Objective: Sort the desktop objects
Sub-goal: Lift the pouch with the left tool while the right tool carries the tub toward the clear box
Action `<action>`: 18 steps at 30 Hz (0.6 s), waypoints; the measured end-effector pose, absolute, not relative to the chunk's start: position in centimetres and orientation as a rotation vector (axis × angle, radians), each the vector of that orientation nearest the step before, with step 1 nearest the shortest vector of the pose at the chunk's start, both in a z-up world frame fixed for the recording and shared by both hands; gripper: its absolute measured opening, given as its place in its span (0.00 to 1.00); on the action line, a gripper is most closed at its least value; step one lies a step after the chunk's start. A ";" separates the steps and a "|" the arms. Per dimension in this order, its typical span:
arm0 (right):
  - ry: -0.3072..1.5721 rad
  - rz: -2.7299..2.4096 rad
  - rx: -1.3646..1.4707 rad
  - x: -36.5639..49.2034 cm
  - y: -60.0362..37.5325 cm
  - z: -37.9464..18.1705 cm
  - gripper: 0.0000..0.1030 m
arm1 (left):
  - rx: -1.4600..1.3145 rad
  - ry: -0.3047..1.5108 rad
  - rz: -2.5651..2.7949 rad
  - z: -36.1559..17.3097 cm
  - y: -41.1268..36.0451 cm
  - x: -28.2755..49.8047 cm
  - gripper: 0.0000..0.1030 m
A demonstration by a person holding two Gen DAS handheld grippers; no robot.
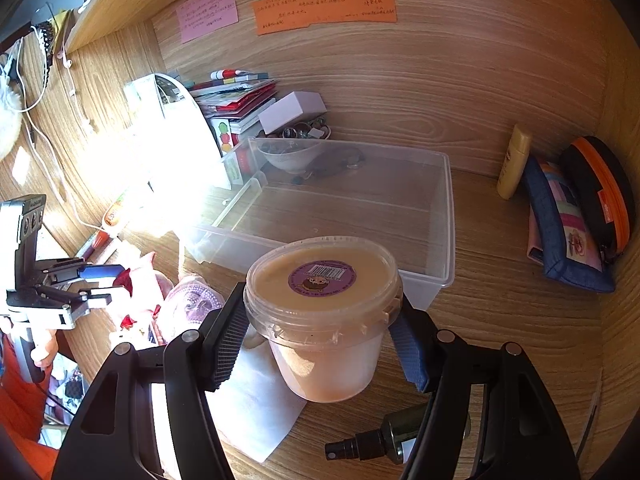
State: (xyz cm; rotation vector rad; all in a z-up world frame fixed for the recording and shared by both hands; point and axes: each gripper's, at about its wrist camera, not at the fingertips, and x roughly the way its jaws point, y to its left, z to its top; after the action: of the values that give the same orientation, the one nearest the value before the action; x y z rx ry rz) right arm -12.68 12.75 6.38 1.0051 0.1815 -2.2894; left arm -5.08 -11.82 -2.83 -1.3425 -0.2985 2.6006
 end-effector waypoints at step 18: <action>0.186 -2.315 0.955 -14.9 9.6 8.9 0.61 | -1.311 -0.122 2.617 -2.4 -9.0 -5.2 0.39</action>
State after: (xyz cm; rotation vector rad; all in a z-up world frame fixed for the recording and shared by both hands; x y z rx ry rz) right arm -14.91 9.56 8.92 0.9553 0.1861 -2.3150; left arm -5.21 -9.02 -2.44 -1.3112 -0.1217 2.6173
